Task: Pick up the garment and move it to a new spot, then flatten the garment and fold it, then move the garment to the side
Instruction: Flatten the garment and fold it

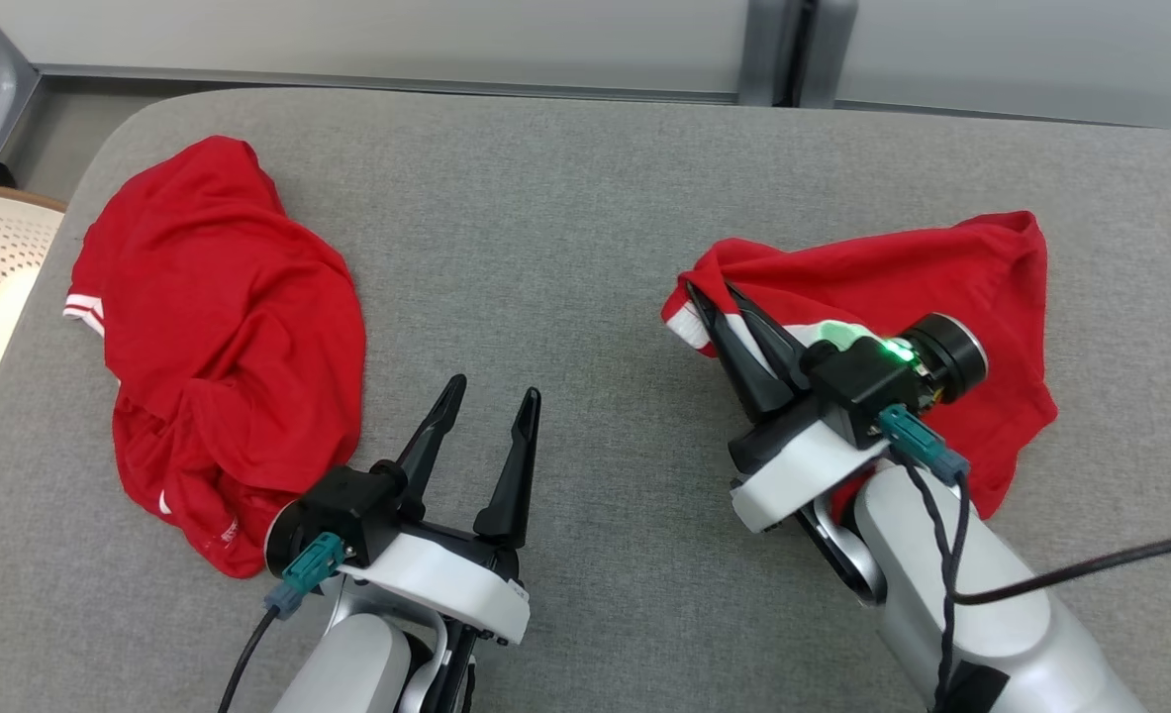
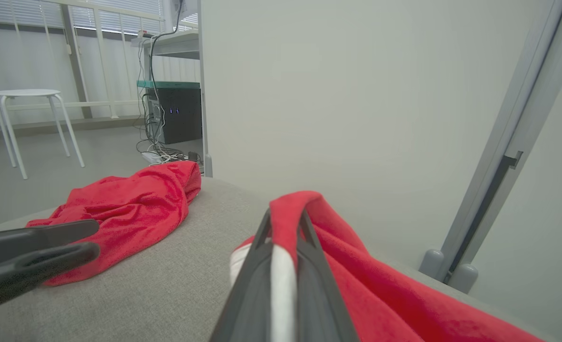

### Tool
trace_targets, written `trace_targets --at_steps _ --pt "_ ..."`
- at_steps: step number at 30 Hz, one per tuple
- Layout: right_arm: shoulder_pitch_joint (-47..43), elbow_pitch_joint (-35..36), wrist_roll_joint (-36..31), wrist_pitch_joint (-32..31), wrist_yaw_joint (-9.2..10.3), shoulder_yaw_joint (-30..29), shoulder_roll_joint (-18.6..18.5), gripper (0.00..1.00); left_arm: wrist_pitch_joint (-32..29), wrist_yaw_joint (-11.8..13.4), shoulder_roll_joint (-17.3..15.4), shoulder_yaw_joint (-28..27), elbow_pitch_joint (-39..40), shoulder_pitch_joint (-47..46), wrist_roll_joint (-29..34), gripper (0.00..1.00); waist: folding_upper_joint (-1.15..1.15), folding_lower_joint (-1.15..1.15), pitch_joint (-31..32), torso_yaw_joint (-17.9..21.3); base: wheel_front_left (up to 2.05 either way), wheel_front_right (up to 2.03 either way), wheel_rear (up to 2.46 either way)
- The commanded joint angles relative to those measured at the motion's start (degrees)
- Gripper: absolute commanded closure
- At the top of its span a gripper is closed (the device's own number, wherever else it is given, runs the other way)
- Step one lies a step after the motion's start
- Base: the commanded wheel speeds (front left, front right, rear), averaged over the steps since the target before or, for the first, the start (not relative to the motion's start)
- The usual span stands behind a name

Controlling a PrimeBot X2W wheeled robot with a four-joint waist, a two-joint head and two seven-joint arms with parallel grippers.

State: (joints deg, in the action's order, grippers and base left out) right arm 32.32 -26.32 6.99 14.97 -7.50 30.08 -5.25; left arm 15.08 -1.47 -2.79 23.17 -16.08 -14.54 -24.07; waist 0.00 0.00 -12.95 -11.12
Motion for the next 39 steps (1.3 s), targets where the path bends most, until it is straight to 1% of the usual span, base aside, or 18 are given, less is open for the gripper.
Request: trace_targets --at_steps 1,3,4,5,8,10,13,15,18,23,27,30,31,35,39 --pt "1.3 -1.15 0.55 0.32 0.01 1.0 0.08 1.0 0.13 0.24 -0.19 0.12 0.18 -1.16 -0.21 0.0 0.0 0.0 -0.48 -0.92 0.0 0.0 0.0" --pt "2.75 -5.42 2.03 0.09 0.01 3.32 0.52 1.0 0.12 0.44 -0.2 0.43 0.05 -1.12 -0.63 0.0 0.0 0.0 -0.59 -1.72 0.0 0.0 0.0" --pt "3.63 -8.08 1.4 -0.64 0.0 4.76 0.44 0.75 0.13 0.48 -0.21 0.59 -0.08 -1.03 -0.75 0.0 0.0 0.0 -0.56 -2.11 0.0 0.0 0.0" --pt "4.71 -10.48 1.35 -1.06 0.01 6.43 0.46 0.0 0.13 0.53 -0.19 0.85 -0.13 -1.01 -0.89 0.0 0.0 0.0 -0.55 -2.54 0.0 0.0 0.0" --pt "6.52 -16.17 3.3 -0.97 0.01 8.36 0.93 0.0 0.13 1.03 -0.2 1.1 -0.12 -0.98 -1.38 0.0 0.0 0.0 -0.46 -3.25 0.0 0.0 0.0" --pt "6.92 -18.39 4.49 -0.6 0.01 7.92 0.98 0.0 0.13 1.13 -0.19 0.84 -0.04 -0.79 -1.5 0.0 0.0 0.0 -0.35 -3.08 0.0 0.0 0.0" --pt "6.8 -19.98 5.33 0.0 0.01 6.31 0.65 0.0 0.13 1.42 -0.19 0.17 -0.27 -0.22 -0.76 0.0 0.0 0.0 -0.05 -2.08 0.0 0.0 0.0" --pt "5.66 -19.53 5.82 0.24 0.01 4.65 0.27 0.0 0.13 1.23 -0.2 -0.45 -0.59 0.1 -0.28 0.0 0.0 0.0 0.36 -1.11 0.0 0.0 0.0" --pt "3.42 -14.74 6.06 0.29 0.01 0.66 -0.93 0.0 0.13 0.82 -0.19 -1.49 -0.92 0.31 0.4 0.0 0.0 0.0 1.01 0.56 0.0 0.0 0.0" --pt "-4.95 -3.74 4.06 0.24 0.01 -7.36 -2.84 0.0 0.13 0.43 -0.21 -3.16 -1.13 0.98 1.22 0.0 0.0 0.0 2.41 3.5 0.0 0.0 0.0" --pt "-13.11 4.35 1.97 0.22 0.0 -13.33 -2.73 0.0 0.13 0.02 -0.21 -4.0 -1.16 1.62 1.43 0.0 0.0 0.0 3.73 5.4 0.0 0.0 0.0" --pt "-19.15 9.38 0.92 0.2 0.0 -16.12 -1.79 0.0 0.13 -0.19 -0.22 -4.7 -1.53 2.74 1.87 0.0 0.0 0.0 4.87 6.65 0.0 0.0 0.0" --pt "-19.15 9.38 0.92 0.2 0.0 -16.12 -1.79 0.0 0.13 -0.19 -0.22 -4.7 -1.53 2.74 1.87 0.0 0.0 0.0 4.87 6.65 0.0 0.0 0.0" --pt "-26.14 13.85 0.51 0.21 0.01 -17.73 -0.88 0.0 0.13 -0.45 -0.19 -5.24 -1.73 3.8 2.14 0.0 0.0 0.0 6.03 7.88 0.0 0.0 0.0" --pt "-30.09 14.66 -1.01 0.21 0.01 -15.69 -1.32 0.0 0.13 -0.69 -0.22 -5.2 -1.98 4.36 2.35 0.0 0.0 0.0 6.24 8.29 0.0 0.0 0.0"
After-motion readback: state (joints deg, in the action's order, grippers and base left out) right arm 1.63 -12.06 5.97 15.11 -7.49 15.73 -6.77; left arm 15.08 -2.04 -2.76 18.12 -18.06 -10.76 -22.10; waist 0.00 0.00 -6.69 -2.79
